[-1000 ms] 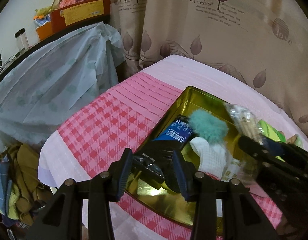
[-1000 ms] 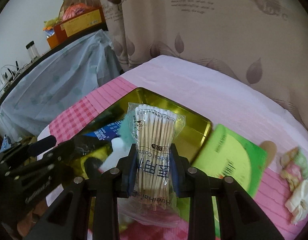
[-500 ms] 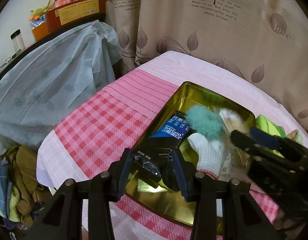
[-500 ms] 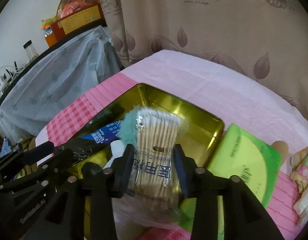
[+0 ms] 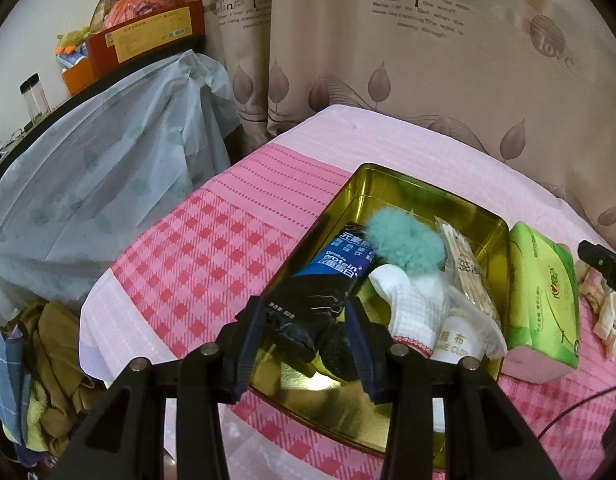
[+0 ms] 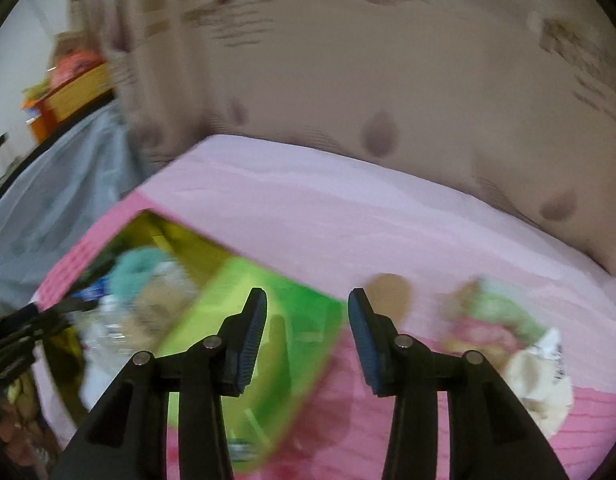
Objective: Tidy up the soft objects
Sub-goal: 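Carry the cotton swab pack with the right gripper into the tray and release, then grasp the beige egg-shaped makeup sponge with the right gripper and lift it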
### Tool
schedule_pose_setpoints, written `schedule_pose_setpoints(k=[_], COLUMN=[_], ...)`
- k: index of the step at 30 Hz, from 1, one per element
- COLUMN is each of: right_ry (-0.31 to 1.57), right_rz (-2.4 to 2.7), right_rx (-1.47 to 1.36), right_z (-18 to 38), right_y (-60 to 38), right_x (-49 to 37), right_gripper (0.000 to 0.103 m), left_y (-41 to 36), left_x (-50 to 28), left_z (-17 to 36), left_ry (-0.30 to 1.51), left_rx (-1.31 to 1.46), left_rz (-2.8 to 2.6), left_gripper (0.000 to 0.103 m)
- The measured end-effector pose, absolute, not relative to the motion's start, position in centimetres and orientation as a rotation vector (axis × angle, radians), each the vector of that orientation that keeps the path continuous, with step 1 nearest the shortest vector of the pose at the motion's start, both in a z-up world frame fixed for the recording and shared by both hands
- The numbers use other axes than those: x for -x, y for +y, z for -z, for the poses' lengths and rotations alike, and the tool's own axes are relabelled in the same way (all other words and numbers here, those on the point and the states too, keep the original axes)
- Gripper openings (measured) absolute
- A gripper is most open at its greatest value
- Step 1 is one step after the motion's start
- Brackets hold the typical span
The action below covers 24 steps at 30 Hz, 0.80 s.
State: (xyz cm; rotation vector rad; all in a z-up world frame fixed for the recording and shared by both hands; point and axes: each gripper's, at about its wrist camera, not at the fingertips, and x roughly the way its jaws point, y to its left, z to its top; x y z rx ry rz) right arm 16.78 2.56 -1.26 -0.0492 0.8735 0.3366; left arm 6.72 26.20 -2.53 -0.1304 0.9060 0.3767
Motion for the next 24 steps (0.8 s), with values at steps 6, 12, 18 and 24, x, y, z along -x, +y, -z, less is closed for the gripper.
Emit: schedule_pose_setpoints(k=[6, 12, 18, 24], right_ry=[0.944, 0.989, 1.019, 1.019], right_rz=[-0.247, -0.242, -0.249, -0.272], right_rx=[0.019, -0.001, 0.011, -0.055], right_z=[3.8, 5.8, 7.4, 8.3], right_y=[-1.2, -1.4, -1.0, -1.6], right_x=[-19.7, -21.8, -23.7, -24.5], right_gripper=[0.04, 0.04, 0.04, 0.038], left_y=[25.7, 25.1, 24.6, 24.5], left_x=[-6.8, -7.0, -7.2, -7.2], left_z=[2.5, 2.7, 2.8, 2.9], left_ry=[0.903, 0.904, 0.901, 0.908], left_rx=[0.101, 0.069, 0.049, 0.047], left_rz=[-0.377, -0.364, -0.361, -0.359], left_gripper=[0.042, 0.042, 0.042, 0.042])
